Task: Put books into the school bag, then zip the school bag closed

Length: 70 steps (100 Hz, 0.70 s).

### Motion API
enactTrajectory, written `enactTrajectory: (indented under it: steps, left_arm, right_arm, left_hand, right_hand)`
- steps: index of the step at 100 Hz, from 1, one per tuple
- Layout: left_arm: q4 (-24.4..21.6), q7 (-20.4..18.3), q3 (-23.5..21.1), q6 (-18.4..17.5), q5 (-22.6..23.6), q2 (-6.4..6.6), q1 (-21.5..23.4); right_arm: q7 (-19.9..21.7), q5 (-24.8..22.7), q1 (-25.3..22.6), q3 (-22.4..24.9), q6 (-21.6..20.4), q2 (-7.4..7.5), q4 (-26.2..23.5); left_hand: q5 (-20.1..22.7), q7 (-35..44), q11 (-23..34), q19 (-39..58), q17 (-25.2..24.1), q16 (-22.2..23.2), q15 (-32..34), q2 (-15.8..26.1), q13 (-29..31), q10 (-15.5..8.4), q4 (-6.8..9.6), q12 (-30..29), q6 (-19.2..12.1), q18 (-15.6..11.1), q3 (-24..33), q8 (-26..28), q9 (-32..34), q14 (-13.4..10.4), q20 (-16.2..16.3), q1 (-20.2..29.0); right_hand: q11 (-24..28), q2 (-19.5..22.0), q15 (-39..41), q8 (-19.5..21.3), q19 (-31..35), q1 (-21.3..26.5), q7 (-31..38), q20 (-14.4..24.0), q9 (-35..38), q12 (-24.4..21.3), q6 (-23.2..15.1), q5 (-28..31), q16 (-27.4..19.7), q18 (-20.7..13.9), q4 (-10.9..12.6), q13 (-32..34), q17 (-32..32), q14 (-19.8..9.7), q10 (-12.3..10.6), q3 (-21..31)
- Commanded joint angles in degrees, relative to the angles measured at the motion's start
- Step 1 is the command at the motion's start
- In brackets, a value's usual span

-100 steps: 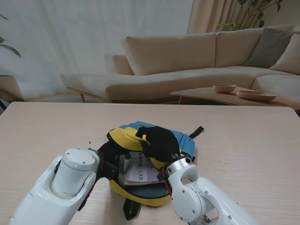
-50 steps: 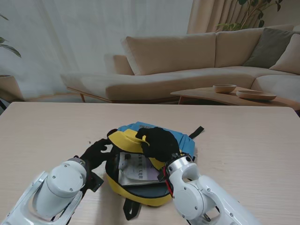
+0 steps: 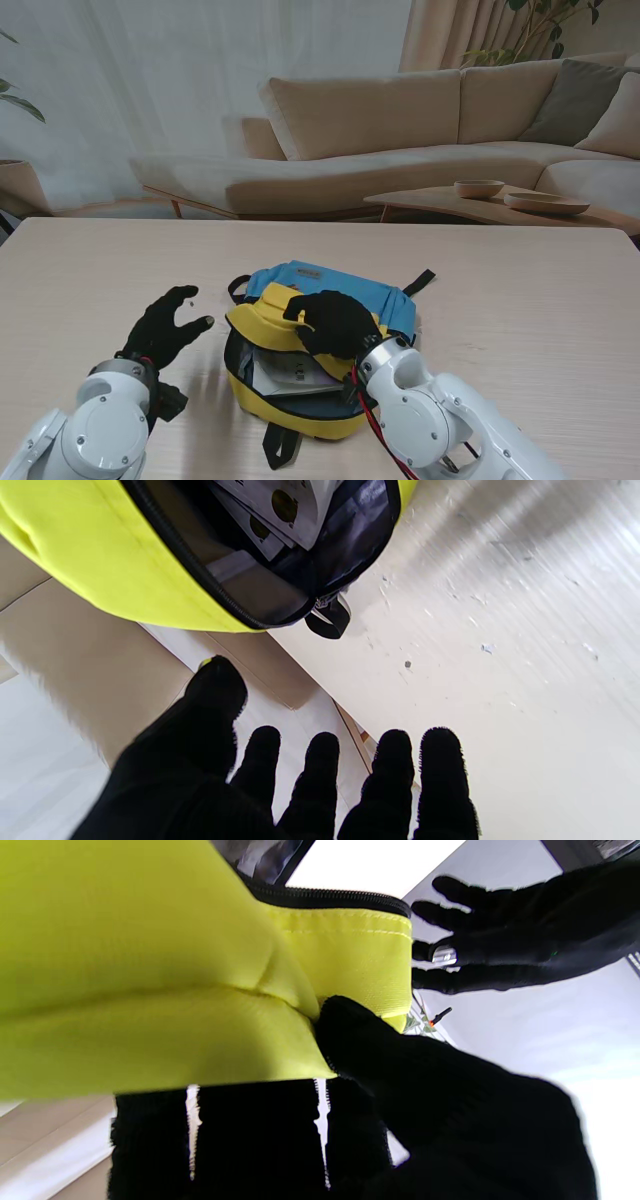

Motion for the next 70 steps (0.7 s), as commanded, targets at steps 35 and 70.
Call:
enactTrajectory:
  steps: [35,70]
  left_arm:
    - [-0.15,-9.28,-0.77,-4.06,15.1,2.6,-0.26]
    - [0.87,-14.25,-2.31,-11.58,23.71,3.7,-0.26]
  right_arm:
    - [4.93,-1.45,-0.34,-3.03,-2.79,1.19,3.43]
    - [5.9,-2.67,-1.11,-4.54,-4.76,1.86,5.76]
  left_hand:
    - [1.17,2.54,-2.48,-7.45,-3.46,-0.2,-4.42,0.7,-1.65,-3.74,2.06,-0.85,-6.02,-1.8,-0.09,1.11,1.85,-3.67,1.63,-5.05]
    - [1.07,1.63,-3.51,-14.39,-3.7,-0.3,-7.33,0.58,-4.27,-5.48,2.09,-0.56,-6.82,-3.16,0.6,1.68,0.42,-6.19,3.97,-5.8]
  right_hand:
    - [-1.96,7.0,-2.24,3.09,1.12,6.85,13.1,1.2,-2.81,-1.37,-9.07,3.44,0.33,-0.83,5.16,-2.77,-1.48,0.55,0.2,-1.56]
    - [-6.92,3.88,-11.35,-11.39,-2.6,1.96,12.03,-0.32,-7.79,-6.09,-8.31,-5.17,-1.47,-1.79,3.62,-8.15,-4.6,0.31,0.14,-3.16]
